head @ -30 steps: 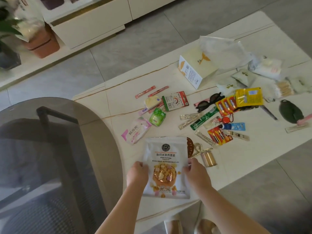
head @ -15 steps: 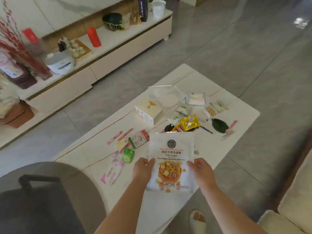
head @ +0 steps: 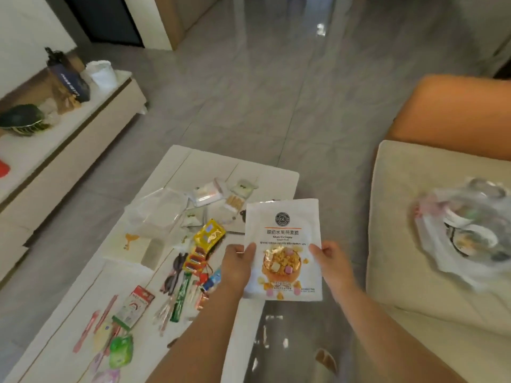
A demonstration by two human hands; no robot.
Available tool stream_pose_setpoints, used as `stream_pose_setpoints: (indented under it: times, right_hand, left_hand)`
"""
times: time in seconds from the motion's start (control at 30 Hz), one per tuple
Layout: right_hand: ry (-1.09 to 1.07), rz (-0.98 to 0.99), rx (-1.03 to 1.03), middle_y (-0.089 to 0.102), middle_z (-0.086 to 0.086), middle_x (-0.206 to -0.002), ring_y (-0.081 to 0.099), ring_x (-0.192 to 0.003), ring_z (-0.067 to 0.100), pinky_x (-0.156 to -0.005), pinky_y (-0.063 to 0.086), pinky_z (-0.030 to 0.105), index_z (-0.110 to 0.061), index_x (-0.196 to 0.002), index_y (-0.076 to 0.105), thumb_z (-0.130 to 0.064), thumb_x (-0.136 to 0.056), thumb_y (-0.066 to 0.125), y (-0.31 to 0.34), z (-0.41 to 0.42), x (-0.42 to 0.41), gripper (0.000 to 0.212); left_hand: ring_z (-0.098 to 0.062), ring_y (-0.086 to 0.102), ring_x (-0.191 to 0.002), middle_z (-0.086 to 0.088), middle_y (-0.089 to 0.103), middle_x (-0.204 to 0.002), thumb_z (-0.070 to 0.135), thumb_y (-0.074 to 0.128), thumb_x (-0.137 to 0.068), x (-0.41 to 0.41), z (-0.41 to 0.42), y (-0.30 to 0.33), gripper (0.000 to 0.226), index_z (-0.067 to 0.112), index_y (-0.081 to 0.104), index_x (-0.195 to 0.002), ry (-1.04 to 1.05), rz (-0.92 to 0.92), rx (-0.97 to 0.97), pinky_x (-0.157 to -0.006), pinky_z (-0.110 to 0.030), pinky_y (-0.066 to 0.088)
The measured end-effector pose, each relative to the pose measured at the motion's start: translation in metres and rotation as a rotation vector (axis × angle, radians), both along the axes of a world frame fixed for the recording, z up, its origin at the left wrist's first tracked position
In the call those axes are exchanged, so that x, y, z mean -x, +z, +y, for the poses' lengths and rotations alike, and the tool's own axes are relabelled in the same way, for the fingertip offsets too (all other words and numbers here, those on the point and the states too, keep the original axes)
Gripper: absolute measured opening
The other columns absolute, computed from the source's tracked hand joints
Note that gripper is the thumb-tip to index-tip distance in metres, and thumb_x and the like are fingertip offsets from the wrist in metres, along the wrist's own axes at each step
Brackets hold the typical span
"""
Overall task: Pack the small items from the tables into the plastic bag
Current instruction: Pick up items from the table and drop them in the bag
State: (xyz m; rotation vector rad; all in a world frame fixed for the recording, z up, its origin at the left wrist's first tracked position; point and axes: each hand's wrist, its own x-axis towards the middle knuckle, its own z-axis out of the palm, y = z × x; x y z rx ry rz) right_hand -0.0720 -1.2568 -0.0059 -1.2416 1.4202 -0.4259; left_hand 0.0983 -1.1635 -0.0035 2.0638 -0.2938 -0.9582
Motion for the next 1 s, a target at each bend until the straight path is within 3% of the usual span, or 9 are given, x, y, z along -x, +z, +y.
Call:
stream_pose_setpoints:
  times: [0.13,0.27,0.37,0.53,0.63,0.73,0.83,0.93,1.0]
  right_hand:
    - [-0.181,-0.172,-0.013,0.069,0.003,-0.09,0.067,-0.069,0.009,-0.057,0.05,0.024,-0.014,-0.095,0.051,-0.012,-0.088,0.064,0.004,-0.051,0.052,0.015]
    - [-0.241,-0.263,-0.11,0.073,0.006,-0.088,0.071,-0.066,0.013,-0.055,0.054,0.024,-0.013,-0.092,0.061,-0.011,-0.087,0.064,0.007,-0.097,0.101,0.006]
    - [-0.27,-0.268,-0.156,0.074,0.005,-0.094,0.072,-0.082,0.02,-0.073,0.057,0.037,-0.015,-0.103,0.065,-0.02,-0.088,0.064,0.008,-0.125,0.136,0.016]
    - [-0.381,-0.198,-0.093,0.074,0.004,-0.098,0.071,-0.087,0.023,-0.08,0.057,0.042,-0.014,-0.106,0.065,-0.027,-0.086,0.065,0.001,-0.162,0.198,0.024]
    - [-0.464,-0.158,-0.032,0.075,0.005,-0.093,0.071,-0.082,0.023,-0.074,0.057,0.039,-0.013,-0.1,0.067,-0.024,-0.088,0.063,-0.007,-0.18,0.233,0.017]
    - [-0.565,-0.114,0.006,0.074,0.007,-0.088,0.07,-0.083,0.028,-0.076,0.058,0.043,-0.013,-0.096,0.066,-0.023,-0.089,0.06,-0.016,-0.194,0.263,0.014]
    - [-0.671,-0.124,0.031,0.074,0.005,-0.088,0.07,-0.084,0.024,-0.072,0.058,0.034,-0.019,-0.096,0.066,-0.02,-0.09,0.058,-0.019,-0.209,0.288,0.011]
    - [-0.754,-0.153,0.024,0.073,0.008,-0.096,0.068,-0.091,0.031,-0.085,0.055,0.05,-0.024,-0.1,0.066,-0.019,-0.09,0.057,-0.021,-0.225,0.305,0.014]
    - [-0.819,-0.168,0.017,0.071,0.009,-0.098,0.068,-0.091,0.033,-0.085,0.054,0.055,-0.023,-0.104,0.063,-0.019,-0.09,0.058,-0.023,-0.238,0.314,0.016]
  left_hand:
    - [-0.02,0.057,-0.094,-0.005,0.057,-0.105,0.035,0.061,-0.089,0.048,-0.066,-0.002,0.045,0.006,0.046,-0.119,-0.103,0.033,0.014,-0.081,-0.03,0.045]
    - [-0.029,0.059,-0.11,-0.014,0.063,-0.116,0.027,0.059,-0.091,0.094,-0.127,-0.002,0.04,0.003,0.052,-0.123,-0.262,0.038,0.035,-0.097,-0.04,0.048]
    - [-0.027,0.061,-0.098,-0.022,0.061,-0.099,0.032,0.055,-0.092,0.128,-0.166,-0.004,0.032,0.002,0.055,-0.1,-0.359,-0.022,-0.025,-0.069,-0.026,0.046]
    - [-0.001,0.059,-0.069,0.006,0.062,-0.075,0.024,0.057,-0.093,0.184,-0.219,-0.013,0.02,0.005,0.059,-0.095,-0.475,0.008,0.049,-0.044,-0.006,0.038]
    - [-0.002,0.052,-0.063,0.012,0.053,-0.069,0.029,0.056,-0.093,0.218,-0.251,-0.022,0.012,0.02,0.052,-0.086,-0.559,0.006,0.022,-0.049,-0.013,0.039]
    - [-0.014,0.053,-0.072,0.008,0.052,-0.069,0.03,0.056,-0.092,0.249,-0.281,-0.031,0.016,0.016,0.053,-0.086,-0.661,-0.016,-0.004,-0.055,-0.018,0.039]
    - [-0.015,0.055,-0.075,0.002,0.056,-0.078,0.028,0.055,-0.093,0.276,-0.311,-0.036,0.016,0.012,0.052,-0.091,-0.751,0.029,-0.014,-0.061,-0.017,0.044]
    - [-0.023,0.058,-0.089,-0.005,0.058,-0.09,0.029,0.053,-0.093,0.298,-0.341,-0.045,0.018,0.011,0.052,-0.094,-0.816,0.062,-0.044,-0.082,-0.033,0.048]
    - [-0.024,0.057,-0.091,-0.006,0.058,-0.092,0.03,0.051,-0.093,0.312,-0.363,-0.05,0.02,0.01,0.052,-0.097,-0.866,0.057,-0.052,-0.085,-0.035,0.046]
